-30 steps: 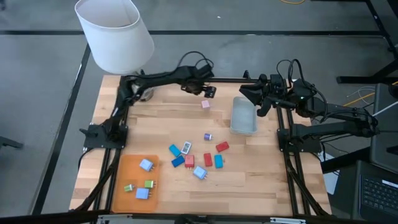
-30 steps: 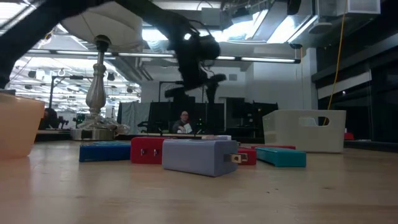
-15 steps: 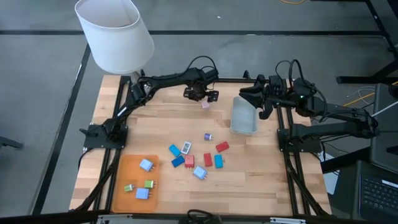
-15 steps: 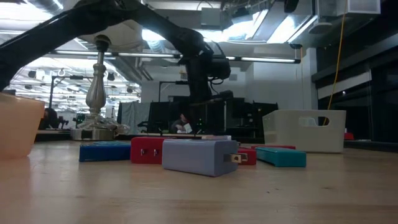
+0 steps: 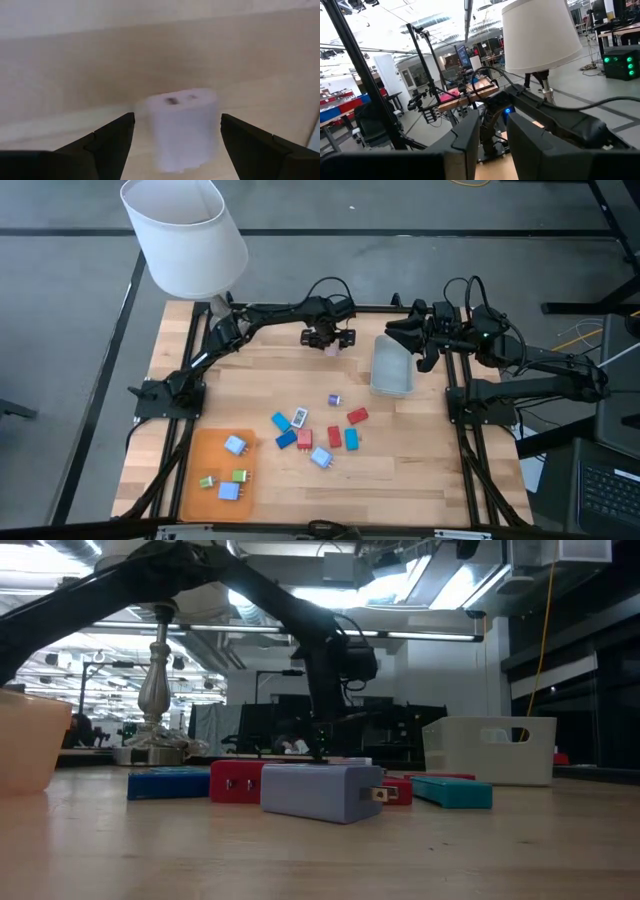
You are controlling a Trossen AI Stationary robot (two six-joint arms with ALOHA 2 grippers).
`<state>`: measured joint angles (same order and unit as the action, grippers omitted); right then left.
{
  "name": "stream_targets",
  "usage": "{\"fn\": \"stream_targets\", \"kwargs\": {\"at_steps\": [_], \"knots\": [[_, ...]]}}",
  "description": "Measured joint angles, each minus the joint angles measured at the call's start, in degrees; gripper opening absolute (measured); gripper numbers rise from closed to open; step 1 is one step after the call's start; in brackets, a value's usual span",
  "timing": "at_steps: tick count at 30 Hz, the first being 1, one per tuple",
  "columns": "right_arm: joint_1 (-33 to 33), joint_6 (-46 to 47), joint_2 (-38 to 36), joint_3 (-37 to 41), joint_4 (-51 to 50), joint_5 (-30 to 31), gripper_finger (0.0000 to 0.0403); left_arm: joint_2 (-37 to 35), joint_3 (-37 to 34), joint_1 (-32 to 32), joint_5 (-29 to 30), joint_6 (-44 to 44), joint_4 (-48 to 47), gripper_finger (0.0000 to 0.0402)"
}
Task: Pick & Place Office items
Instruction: Put the light pink charger adapter into the orange bin
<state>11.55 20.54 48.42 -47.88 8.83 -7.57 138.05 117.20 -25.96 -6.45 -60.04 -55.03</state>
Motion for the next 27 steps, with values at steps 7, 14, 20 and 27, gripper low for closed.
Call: {"fn": "stream_targets", "kwargs": {"at_steps": [7, 14, 20, 27], "knots": [[0.0, -0.03, -0.01, 0.0, 0.16, 0.0, 0.01, 1.49, 0.38, 1.09, -2.08, -1.52, 0.44, 0.029], [0.0, 0.01, 0.0, 0.0, 0.16, 0.04, 0.01, 2.17, 0.33, 2.14, -1.89, 3.0, -0.13, 0.029], [0.0, -0.01, -0.02, 0.0, 0.16, 0.07, 0.01, 2.26, 0.29, 2.17, -3.96, 9.27, -1.83, 0.029], [0.02, -0.02, -0.01, 0.0, 0.16, 0.89, 0.01, 2.26, 0.29, 2.45, -5.16, 12.42, -3.21, 0.029]]}}
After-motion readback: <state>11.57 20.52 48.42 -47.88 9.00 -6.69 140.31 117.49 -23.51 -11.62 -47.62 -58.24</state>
